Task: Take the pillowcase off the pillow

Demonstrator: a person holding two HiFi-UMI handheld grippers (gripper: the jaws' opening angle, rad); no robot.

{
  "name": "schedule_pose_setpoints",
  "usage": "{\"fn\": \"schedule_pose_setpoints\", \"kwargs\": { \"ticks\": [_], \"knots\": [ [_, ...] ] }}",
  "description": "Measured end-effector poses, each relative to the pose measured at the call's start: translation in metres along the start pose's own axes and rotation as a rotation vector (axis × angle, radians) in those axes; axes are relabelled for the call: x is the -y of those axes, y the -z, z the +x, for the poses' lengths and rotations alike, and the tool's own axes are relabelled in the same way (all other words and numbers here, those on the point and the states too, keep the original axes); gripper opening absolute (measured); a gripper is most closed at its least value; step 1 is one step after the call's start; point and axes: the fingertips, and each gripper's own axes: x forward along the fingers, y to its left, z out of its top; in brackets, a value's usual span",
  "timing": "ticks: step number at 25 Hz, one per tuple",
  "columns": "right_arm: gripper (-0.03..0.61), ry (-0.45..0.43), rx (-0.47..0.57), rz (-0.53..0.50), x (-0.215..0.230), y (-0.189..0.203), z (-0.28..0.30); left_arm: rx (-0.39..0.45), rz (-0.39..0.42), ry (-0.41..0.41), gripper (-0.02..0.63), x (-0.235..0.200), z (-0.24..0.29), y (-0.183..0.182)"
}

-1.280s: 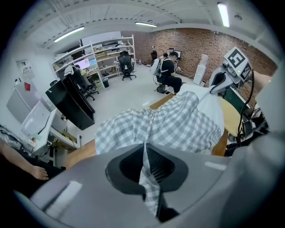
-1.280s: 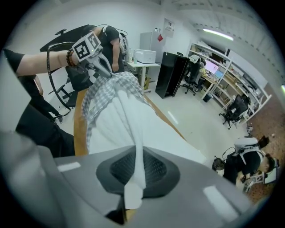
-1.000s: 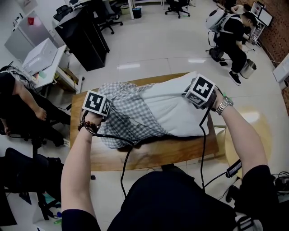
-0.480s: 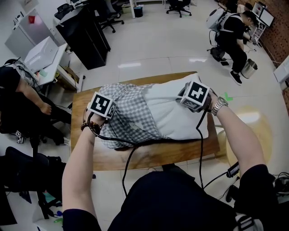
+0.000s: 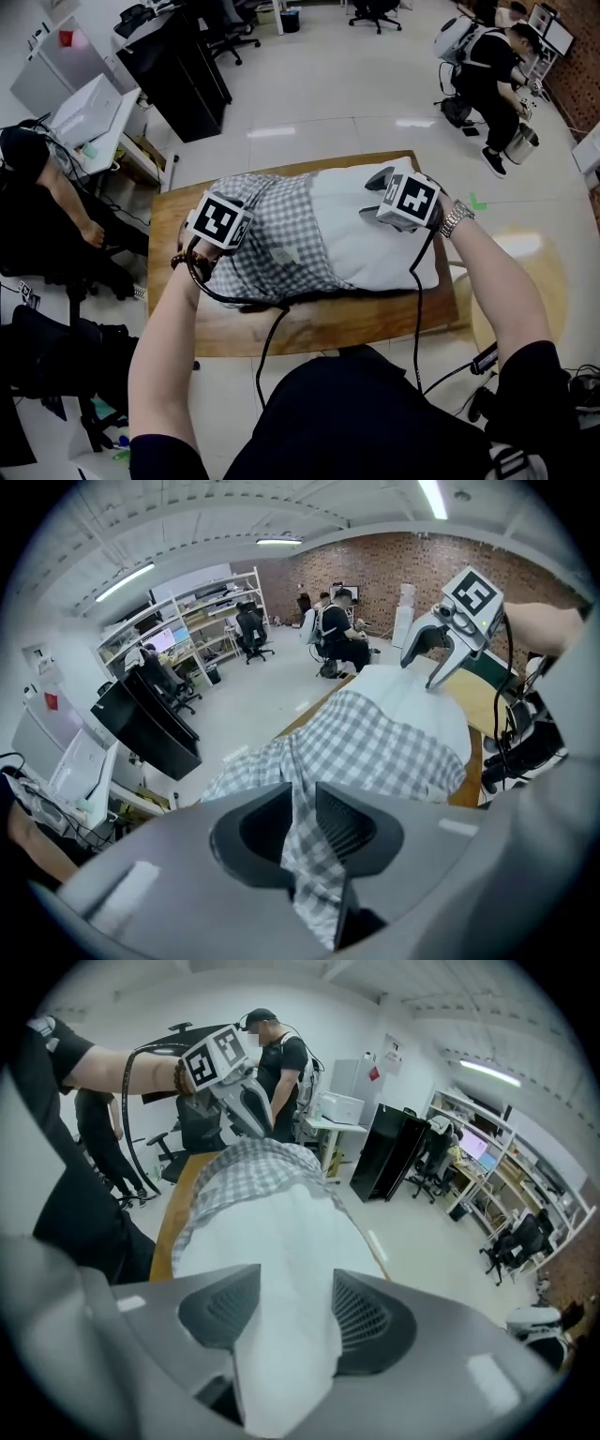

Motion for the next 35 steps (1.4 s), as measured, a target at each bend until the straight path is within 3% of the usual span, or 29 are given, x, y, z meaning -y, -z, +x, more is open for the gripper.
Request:
{"fn": "schedule_pose_setpoints", "kwargs": {
  "ticks": [11, 21, 26, 35],
  "knots": [
    [0.241, -0.010, 0.087, 0.041, 0.055, -0.024, -0.014, 0.043, 0.034, 0.010, 0.112, -0.015, 0.009, -0.058],
    [0.241, -0.102, 0.068, 0.102, 0.128, -0.019, 0.021, 0.002, 0.067, 0.084, 0.147, -0.039, 0.073, -0.108],
    [0.252, -0.233, 0.090, 0.200, 0.154, -0.024, 0.036, -0.039, 0.068, 0.167, 0.167, -0.044, 0.105, -0.130],
    [0.296, -0.376, 0.005, 0.239, 0.193, -0.010, 0.092, -0.195, 0.005, 0.383, 0.215, -0.047, 0.180, -0.131]
  ]
}}
